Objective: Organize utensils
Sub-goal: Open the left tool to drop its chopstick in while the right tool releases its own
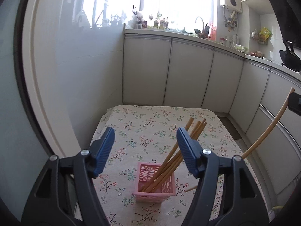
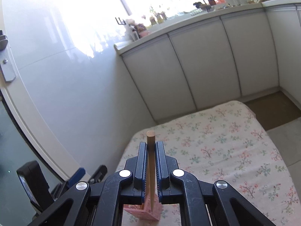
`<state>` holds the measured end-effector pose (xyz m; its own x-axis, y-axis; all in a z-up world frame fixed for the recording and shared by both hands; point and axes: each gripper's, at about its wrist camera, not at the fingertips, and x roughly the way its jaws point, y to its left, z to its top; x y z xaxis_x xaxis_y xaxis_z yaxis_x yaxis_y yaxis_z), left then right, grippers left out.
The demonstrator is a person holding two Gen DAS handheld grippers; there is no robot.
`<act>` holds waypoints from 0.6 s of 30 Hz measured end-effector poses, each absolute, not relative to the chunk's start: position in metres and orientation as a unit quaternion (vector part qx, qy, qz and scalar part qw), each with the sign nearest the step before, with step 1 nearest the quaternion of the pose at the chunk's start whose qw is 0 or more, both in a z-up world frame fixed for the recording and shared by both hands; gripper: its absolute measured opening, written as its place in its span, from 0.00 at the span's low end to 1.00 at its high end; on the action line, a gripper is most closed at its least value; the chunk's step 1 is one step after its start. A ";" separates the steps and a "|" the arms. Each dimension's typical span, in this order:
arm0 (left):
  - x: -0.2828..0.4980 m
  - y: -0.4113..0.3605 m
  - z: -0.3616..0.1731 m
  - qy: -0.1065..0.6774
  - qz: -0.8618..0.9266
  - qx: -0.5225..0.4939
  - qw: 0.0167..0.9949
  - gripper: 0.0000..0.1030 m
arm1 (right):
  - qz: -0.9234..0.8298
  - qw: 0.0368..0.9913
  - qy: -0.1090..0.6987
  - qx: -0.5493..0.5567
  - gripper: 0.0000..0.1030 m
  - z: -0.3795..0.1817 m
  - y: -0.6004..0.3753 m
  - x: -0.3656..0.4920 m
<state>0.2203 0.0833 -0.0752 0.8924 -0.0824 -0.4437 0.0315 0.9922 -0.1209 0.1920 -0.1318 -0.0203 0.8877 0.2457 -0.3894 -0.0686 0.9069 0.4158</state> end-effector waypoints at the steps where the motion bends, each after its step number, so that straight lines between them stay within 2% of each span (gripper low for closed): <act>1: 0.222 0.088 -0.076 0.239 -0.022 -0.060 0.969 0.69 | 0.087 0.951 0.220 0.200 0.07 -0.019 -0.128 0.194; 8: 0.226 0.106 -0.090 0.284 -0.001 -0.084 0.955 0.72 | 0.107 0.951 0.217 0.194 0.07 -0.025 -0.100 0.213; 18: 0.226 0.105 -0.096 0.301 -0.005 -0.089 0.949 0.72 | 0.091 0.945 0.265 0.166 0.07 -0.072 -0.083 0.250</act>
<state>0.2261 0.1054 -0.0962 0.8187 -0.0636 -0.5706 -0.0438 0.9840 -0.1724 0.2502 -0.0831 -0.0716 0.8426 0.2608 -0.4712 -0.0846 0.9281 0.3625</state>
